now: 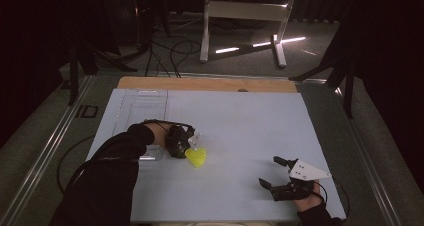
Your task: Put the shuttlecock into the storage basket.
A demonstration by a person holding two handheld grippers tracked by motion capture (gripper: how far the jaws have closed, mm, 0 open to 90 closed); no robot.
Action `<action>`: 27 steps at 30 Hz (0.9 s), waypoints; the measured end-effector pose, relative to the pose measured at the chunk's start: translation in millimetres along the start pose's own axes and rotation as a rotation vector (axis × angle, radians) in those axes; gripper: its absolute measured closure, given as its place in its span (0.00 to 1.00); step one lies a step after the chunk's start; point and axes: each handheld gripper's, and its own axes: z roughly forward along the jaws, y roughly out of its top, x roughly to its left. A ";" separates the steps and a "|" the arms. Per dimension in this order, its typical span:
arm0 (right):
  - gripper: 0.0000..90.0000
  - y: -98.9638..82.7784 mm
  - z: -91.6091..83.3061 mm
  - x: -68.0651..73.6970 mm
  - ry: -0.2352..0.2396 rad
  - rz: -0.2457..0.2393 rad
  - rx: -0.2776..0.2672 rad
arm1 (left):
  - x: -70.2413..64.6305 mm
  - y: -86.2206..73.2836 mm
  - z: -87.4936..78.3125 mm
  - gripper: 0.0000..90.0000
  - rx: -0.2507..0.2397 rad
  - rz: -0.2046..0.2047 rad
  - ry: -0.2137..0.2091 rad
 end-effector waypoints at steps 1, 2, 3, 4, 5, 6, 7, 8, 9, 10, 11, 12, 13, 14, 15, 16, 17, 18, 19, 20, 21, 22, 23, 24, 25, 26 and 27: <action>0.10 0.1 0.0 0.0 0.000 0.000 0.000 | -0.2 -0.3 -0.3 0.71 0.002 -0.007 -0.006; 0.10 0.1 0.0 0.1 0.001 0.000 0.000 | -0.5 -0.7 -0.8 0.71 -0.005 -0.013 -0.018; 0.10 0.1 0.0 0.2 -0.001 0.000 0.000 | 0.1 -0.9 -1.3 0.72 -0.010 -0.012 -0.012; 0.10 0.1 -0.1 0.1 0.000 0.000 0.000 | 0.5 -1.2 -2.5 0.72 -0.009 -0.012 -0.020; 0.10 0.0 -0.2 0.0 0.001 0.001 -0.001 | 0.0 -1.9 -3.3 0.72 -0.017 -0.032 -0.028; 0.10 0.0 -0.1 -0.2 0.000 0.001 0.000 | 1.2 -2.1 -4.4 0.72 -0.022 -0.042 -0.027; 0.10 -0.1 0.1 -0.4 0.001 0.000 0.000 | 1.1 -2.0 -5.9 0.72 -0.020 -0.050 -0.038; 0.10 -0.1 0.2 -0.3 0.003 0.001 0.000 | 1.7 -1.9 -7.3 0.72 -0.015 -0.058 -0.039; 0.10 -0.1 0.3 -0.3 0.001 0.000 0.001 | 2.3 -1.4 -8.4 0.73 -0.013 -0.074 -0.049; 0.10 -0.1 0.3 -0.2 0.002 0.000 0.002 | 2.1 -1.1 -9.6 0.73 -0.018 -0.082 -0.054; 0.10 -0.1 0.3 -0.1 0.003 0.002 0.001 | 3.3 -0.2 -11.0 0.73 -0.012 -0.099 -0.056; 0.10 0.0 0.3 -0.2 0.001 0.000 0.001 | 4.2 0.5 -12.5 0.73 -0.010 -0.115 -0.063; 0.10 0.0 0.2 -0.2 0.001 0.000 0.001 | 4.9 1.0 -13.8 0.73 -0.024 -0.136 -0.065; 0.10 0.0 0.1 -0.2 0.001 0.001 0.001 | 6.3 2.1 -15.6 0.73 -0.021 -0.165 -0.075; 0.10 0.0 0.0 -0.2 0.001 0.001 0.001 | 6.7 3.3 -17.1 0.73 -0.019 -0.185 -0.078; 0.10 0.1 0.0 -0.1 0.001 0.002 0.001 | 6.7 4.5 -18.8 0.73 -0.017 -0.188 -0.068; 0.10 0.0 0.1 -0.3 0.002 0.001 0.001 | 6.9 6.0 -19.9 0.73 -0.021 -0.223 -0.073; 0.10 -0.1 0.3 -0.2 0.002 0.001 0.003 | 7.0 7.3 -21.5 0.73 -0.025 -0.237 -0.072; 0.10 -0.2 0.3 -0.4 0.002 0.000 0.002 | 7.0 8.6 -23.1 0.73 -0.026 -0.240 -0.067; 0.10 -0.2 0.4 -0.4 0.002 0.002 0.002 | 6.7 10.0 -24.6 0.73 -0.028 -0.253 -0.075; 0.10 -0.2 0.3 -0.5 0.002 0.002 0.002 | 6.7 10.0 -24.6 0.73 -0.028 -0.253 -0.075; 0.10 -0.1 0.2 -0.5 0.002 0.002 0.002 | 6.3 12.7 -28.0 0.73 -0.036 -0.262 -0.064; 0.10 -0.2 0.3 -0.5 0.002 0.003 0.001 | 5.4 14.0 -29.8 0.73 -0.048 -0.267 -0.070; 0.10 -0.1 0.1 -0.5 0.001 0.002 0.003 | 5.1 15.4 -31.7 0.73 -0.057 -0.276 -0.074; 0.10 -0.2 0.1 -0.4 0.001 0.003 0.001 | 4.4 16.9 -33.1 0.73 -0.065 -0.294 -0.078; 0.10 -0.2 0.1 -0.5 0.001 0.005 0.001 | 3.6 18.1 -34.6 0.73 -0.069 -0.292 -0.084; 0.10 -0.2 0.1 -0.6 0.001 0.004 0.001 | 3.2 19.5 -36.3 0.73 -0.069 -0.297 -0.078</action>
